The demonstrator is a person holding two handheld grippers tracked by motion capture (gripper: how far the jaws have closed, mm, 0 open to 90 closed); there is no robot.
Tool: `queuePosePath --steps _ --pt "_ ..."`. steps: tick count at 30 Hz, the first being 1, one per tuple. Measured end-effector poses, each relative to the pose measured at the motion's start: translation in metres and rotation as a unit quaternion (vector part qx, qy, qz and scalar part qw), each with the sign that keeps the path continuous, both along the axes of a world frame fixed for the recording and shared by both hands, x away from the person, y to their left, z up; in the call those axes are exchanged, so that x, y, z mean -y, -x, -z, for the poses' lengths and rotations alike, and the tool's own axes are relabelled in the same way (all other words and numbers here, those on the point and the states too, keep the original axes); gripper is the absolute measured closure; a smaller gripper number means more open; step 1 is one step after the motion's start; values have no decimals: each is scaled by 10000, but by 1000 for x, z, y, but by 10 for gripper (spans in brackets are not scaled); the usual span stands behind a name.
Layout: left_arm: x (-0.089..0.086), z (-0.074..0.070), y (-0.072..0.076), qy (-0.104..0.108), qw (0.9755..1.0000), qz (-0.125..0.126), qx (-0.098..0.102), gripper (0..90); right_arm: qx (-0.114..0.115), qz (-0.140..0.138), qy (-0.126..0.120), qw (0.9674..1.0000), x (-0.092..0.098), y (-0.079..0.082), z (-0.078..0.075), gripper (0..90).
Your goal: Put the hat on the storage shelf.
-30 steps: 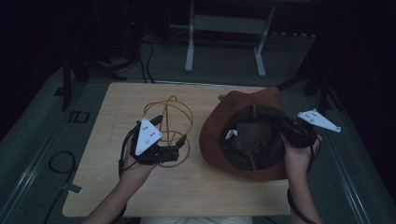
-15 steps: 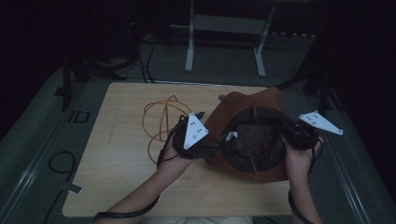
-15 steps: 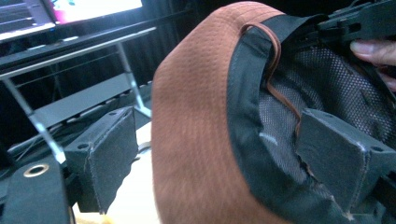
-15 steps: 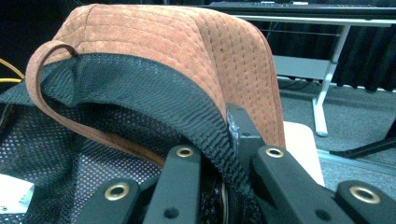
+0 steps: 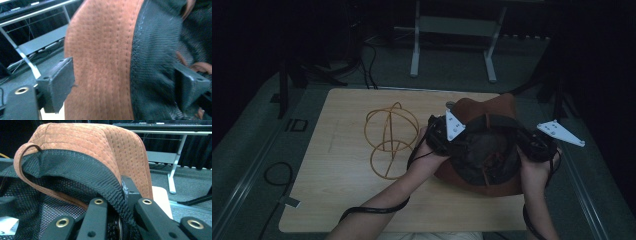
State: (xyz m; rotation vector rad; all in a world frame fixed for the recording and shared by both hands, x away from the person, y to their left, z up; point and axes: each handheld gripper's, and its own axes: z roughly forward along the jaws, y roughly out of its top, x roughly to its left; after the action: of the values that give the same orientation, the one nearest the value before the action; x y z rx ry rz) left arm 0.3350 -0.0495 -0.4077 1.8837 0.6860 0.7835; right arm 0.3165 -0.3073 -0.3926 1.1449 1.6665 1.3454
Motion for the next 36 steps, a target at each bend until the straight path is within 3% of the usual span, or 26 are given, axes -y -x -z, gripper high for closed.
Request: queuePosePath --steps 3,6,11,13,21,26,31,36 --pt "4 5 -5 -188 9997 -142 3 326 -27 -79 -6 10000 -1 1 1 835" --pt "6 12 -11 -243 9993 -224 -169 488 -46 -110 35 9999 -3 1 2 835" --pt "9 20 -15 -344 9987 -176 -333 757 -78 -113 109 9998 -8 4 5 834" --pt "10 20 -16 -410 9986 -190 -275 848 -116 -133 130 9998 -10 5 7 833" --pt "10 15 -17 -372 9989 -256 -141 865 -170 -53 154 9997 -10 15 17 806" --pt "7 3 -16 -194 9996 -181 -37 865 -113 -150 121 9998 -7 24 18 734" --pt "7 -9 -17 -305 9993 -122 148 866 -108 -314 97 9994 -2 33 24 654" --pt "7 -16 -14 -161 9994 -123 273 865 -199 -557 -4 9982 3 42 25 532"
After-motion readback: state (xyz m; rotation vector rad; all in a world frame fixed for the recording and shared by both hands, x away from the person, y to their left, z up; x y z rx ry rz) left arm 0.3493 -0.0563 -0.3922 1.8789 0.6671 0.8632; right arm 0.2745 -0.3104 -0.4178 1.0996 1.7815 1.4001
